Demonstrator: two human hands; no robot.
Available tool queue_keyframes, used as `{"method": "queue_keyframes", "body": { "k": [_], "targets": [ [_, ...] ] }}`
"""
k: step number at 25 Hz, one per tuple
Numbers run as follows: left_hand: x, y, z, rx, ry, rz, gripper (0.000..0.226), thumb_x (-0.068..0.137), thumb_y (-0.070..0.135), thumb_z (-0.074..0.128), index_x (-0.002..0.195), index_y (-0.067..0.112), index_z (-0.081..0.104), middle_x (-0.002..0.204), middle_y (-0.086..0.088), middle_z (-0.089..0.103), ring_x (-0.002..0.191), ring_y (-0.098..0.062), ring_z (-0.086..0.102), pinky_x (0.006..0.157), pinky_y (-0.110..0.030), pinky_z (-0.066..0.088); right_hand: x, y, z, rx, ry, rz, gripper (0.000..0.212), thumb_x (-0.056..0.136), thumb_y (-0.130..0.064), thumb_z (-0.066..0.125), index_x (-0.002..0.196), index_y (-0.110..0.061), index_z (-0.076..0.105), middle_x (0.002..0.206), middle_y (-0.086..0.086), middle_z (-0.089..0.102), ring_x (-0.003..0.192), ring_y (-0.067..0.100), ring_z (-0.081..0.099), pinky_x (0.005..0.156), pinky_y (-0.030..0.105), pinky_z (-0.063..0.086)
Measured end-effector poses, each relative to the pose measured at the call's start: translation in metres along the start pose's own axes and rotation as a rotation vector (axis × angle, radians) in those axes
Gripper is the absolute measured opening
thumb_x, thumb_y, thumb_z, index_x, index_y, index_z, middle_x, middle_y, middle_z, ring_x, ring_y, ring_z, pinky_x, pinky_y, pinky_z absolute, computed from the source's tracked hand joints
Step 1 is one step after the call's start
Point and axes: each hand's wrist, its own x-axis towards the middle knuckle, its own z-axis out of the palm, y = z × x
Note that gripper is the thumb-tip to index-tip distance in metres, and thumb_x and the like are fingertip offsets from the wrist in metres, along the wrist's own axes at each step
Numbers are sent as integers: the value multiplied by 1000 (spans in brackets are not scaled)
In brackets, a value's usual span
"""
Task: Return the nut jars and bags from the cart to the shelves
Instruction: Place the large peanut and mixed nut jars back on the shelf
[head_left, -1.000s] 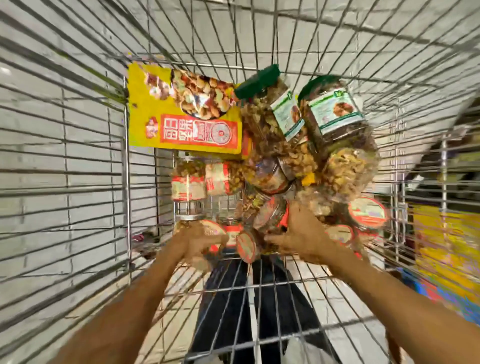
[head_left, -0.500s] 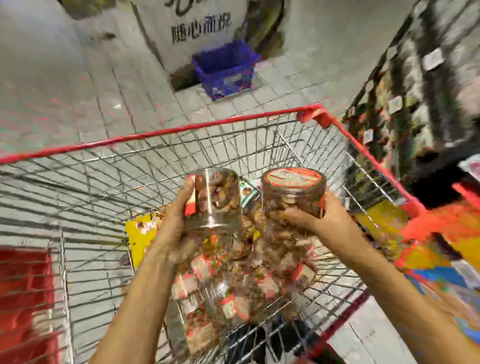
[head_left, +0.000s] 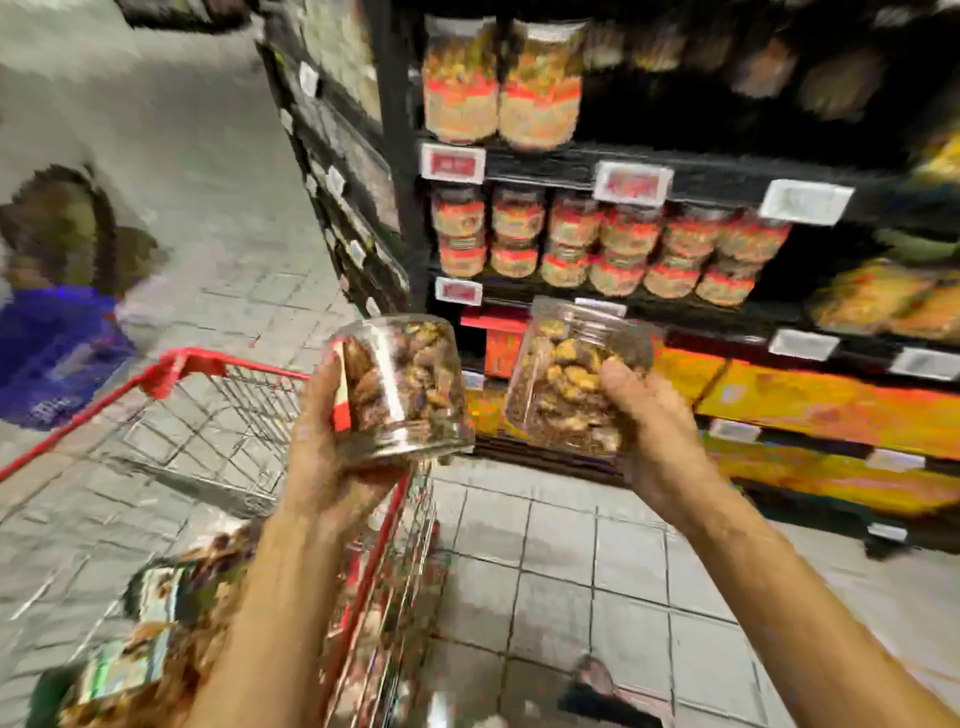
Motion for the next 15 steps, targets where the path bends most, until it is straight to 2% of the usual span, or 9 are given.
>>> {"method": "queue_keyframes", "body": {
  "k": [1,3,6,8,10,13,15],
  "targets": [
    [9,-12,21,-5,-20,-39,41,51,52,80,80,23,78,78,7,74,75,-5,70,74,-27,57,2,-11,-25,55,59,-5,33,65,-35,66,89,-13,70,71,-6,73,66,5,69,56,23,57],
    [40,-44,56,5,-75,-81,35,60,51,73,81,23,77,82,8,74,77,-5,69,75,-24,55,11,-30,-72,133,115,10,34,69,-25,55,97,-9,61,76,-1,74,70,11,71,64,30,59],
    [90,-96,92,6,-85,-160,45,57,53,79,87,21,75,89,5,73,83,-9,69,79,-28,55,29,-55,-140,126,116,39,42,72,-22,58,109,-5,59,88,4,74,83,16,71,77,34,58],
    [118,-124,107,20,-69,-218,52,53,56,80,91,20,77,95,2,75,91,-14,70,79,-34,56,45,-62,-179,44,150,50,42,74,-18,65,113,-5,58,91,3,74,84,15,71,73,29,58],
    [138,-145,117,14,-87,-241,51,57,58,78,93,22,77,97,3,75,96,-14,69,83,-37,55,64,-59,-206,-4,239,54,45,70,-19,73,112,-7,59,88,2,75,81,14,71,70,28,58],
    [181,-168,125,49,-62,-286,49,54,58,79,88,22,76,84,6,73,87,-12,69,89,-38,53,99,-46,-236,-15,431,25,76,55,-30,73,122,0,53,85,1,74,76,16,70,76,35,58],
    [211,-182,125,47,-49,-332,44,54,56,78,83,23,75,77,7,71,81,-11,68,87,-37,53,123,-37,-252,-83,572,-43,85,48,-37,75,123,-5,50,78,-6,73,70,7,68,69,27,55]
  ]
}}
